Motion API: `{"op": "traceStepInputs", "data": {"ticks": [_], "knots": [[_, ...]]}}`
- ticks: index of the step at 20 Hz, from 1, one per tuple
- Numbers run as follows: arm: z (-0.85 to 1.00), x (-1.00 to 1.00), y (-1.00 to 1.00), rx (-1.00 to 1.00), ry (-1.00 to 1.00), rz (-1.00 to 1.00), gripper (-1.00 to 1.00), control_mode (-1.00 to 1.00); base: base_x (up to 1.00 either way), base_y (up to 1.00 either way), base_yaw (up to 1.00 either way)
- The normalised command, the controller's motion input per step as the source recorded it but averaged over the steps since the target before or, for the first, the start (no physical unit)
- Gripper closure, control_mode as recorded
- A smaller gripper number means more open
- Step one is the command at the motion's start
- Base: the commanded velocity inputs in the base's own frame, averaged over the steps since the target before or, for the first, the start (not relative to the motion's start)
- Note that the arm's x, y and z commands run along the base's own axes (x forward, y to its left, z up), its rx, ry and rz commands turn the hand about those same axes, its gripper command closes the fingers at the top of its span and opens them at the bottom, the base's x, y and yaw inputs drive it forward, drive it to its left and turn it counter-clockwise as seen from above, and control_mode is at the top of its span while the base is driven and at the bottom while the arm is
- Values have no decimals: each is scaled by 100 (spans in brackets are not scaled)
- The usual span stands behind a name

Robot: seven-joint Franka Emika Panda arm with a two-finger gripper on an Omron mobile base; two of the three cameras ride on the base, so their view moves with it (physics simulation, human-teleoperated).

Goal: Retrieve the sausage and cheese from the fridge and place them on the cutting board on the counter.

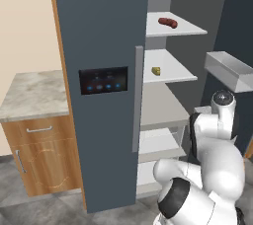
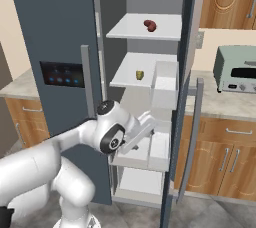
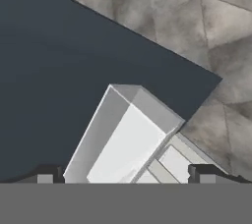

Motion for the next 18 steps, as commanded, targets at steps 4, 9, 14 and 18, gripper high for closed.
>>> {"op": "traceStepInputs", "data": {"ticks": [4, 9, 14, 18], "knots": [[1, -8, 57, -29, 3, 43, -100, -100, 0, 0, 0], [1, -18, 36, -39, 13, 66, -100, -100, 0, 0, 0], [7, -8, 25, -33, 27, 68, -100, -100, 0, 0, 0], [2, -3, 32, -30, 29, 61, -100, -100, 0, 0, 0]]}}
